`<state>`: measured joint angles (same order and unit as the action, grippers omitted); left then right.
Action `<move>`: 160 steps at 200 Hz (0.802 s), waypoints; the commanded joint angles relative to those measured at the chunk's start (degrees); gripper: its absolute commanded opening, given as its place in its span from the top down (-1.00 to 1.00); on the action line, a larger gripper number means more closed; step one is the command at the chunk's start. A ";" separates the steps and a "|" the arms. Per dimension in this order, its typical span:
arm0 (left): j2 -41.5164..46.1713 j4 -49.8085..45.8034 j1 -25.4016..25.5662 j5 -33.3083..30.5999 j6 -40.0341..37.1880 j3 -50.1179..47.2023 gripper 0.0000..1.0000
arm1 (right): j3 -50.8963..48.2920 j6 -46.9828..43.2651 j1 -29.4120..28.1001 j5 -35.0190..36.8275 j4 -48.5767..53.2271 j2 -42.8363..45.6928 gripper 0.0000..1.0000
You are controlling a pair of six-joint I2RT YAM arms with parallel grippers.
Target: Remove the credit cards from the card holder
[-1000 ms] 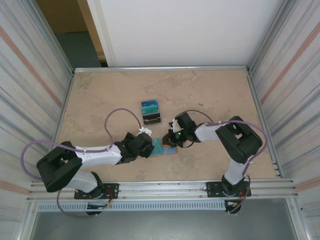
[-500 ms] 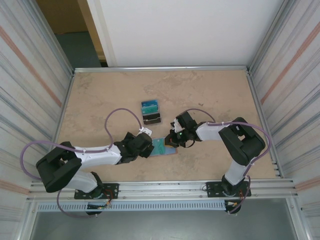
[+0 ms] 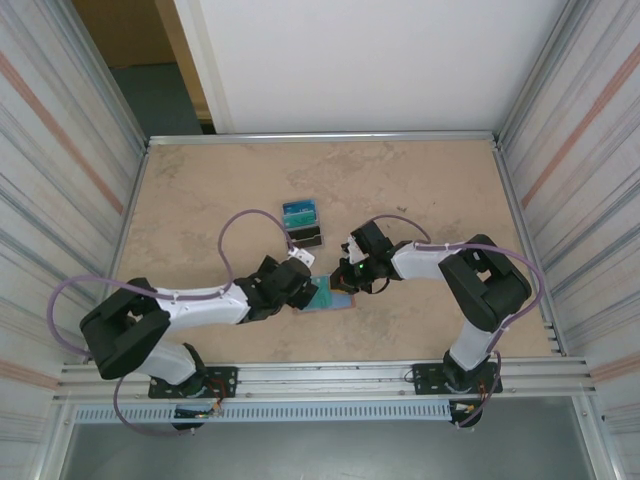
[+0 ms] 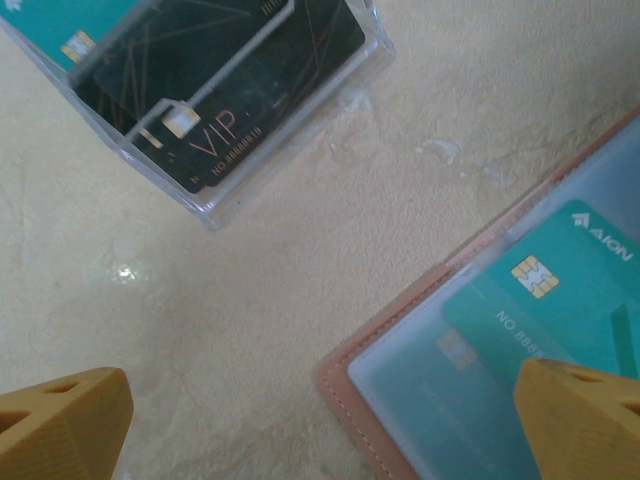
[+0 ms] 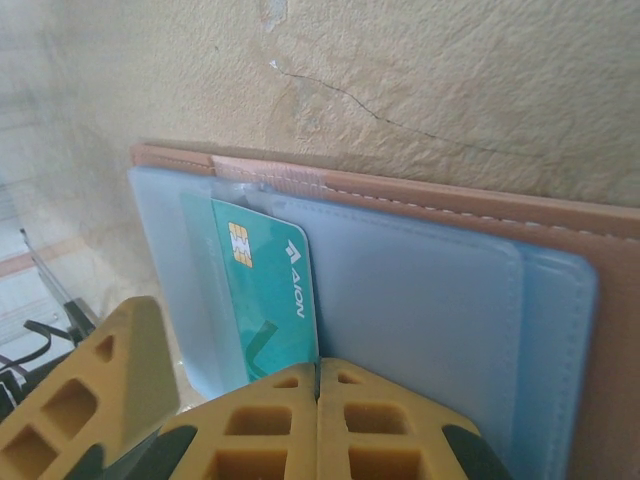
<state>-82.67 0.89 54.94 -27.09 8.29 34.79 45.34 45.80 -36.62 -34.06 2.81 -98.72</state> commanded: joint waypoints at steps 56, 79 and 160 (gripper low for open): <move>-3.07 0.43 0.96 -1.03 -0.90 1.55 -0.97 | 0.89 -1.29 0.39 1.56 2.08 2.66 1.00; -3.48 0.15 1.09 -1.34 -0.82 1.68 -0.97 | 0.29 -0.15 0.43 0.30 0.16 3.13 0.98; -4.95 0.11 1.43 -1.51 0.32 1.51 -0.97 | -2.62 3.37 0.76 -4.50 -8.25 3.34 0.69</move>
<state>-86.41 1.63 55.64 -28.14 8.21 35.55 43.86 47.53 -35.97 -35.99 -1.98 -96.51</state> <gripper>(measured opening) 0.987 0.147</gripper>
